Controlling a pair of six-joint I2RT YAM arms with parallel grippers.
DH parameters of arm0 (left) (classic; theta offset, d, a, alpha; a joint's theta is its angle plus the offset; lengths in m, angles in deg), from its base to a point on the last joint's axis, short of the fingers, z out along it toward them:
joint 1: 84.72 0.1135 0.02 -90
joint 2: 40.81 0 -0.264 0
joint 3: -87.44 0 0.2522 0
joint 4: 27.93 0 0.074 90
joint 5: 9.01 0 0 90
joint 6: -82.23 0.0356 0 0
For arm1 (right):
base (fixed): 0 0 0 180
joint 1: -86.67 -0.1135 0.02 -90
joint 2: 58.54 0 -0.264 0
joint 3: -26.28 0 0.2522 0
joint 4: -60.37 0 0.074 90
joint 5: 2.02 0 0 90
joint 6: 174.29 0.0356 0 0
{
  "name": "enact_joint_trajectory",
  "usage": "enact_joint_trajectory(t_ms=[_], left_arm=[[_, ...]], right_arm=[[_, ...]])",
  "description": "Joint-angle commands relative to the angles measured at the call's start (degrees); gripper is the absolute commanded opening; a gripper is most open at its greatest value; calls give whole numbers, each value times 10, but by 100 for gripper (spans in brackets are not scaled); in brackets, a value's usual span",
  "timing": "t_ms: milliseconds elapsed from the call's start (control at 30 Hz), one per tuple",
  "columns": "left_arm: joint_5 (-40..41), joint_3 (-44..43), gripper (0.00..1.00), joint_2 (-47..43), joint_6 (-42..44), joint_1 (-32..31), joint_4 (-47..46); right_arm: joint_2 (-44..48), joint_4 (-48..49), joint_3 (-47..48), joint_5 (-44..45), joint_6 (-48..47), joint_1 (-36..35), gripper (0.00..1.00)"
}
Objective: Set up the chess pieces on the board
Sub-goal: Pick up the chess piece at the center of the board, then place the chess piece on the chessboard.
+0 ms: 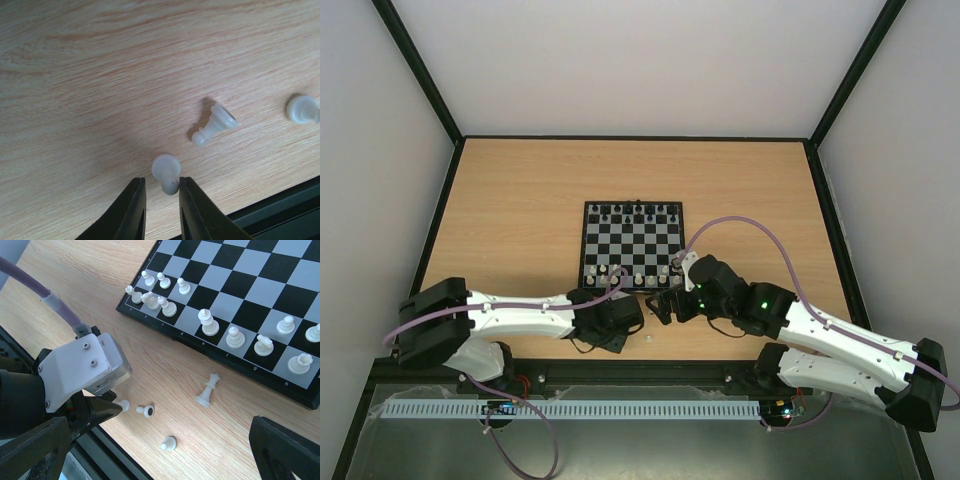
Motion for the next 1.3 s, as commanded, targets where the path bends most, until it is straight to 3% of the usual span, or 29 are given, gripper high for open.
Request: enact_joint_trajectory(t_ms=[0,233,400,767,1067,1267], left_arm=[[-7,9,18,17,-2,-5,-3],[-2,6,8,30,2,-4,-3],[23,-33,2,21,23,11,46],[51,-172,2,6,153,140,135],[21,-324,2,122,255,213,139],[-3,-350,2,198,274,230,118]], right_arm=[[9,-11,-5,-2,0,2,99],[12,-10,-6,-4,0,2,99],[14,-10,-6,-7,0,2,99],[30,-9,-9,-7,1,2,99],[35,-10,-7,-4,0,2,98],[40,-10,-9,-4,1,2,99]])
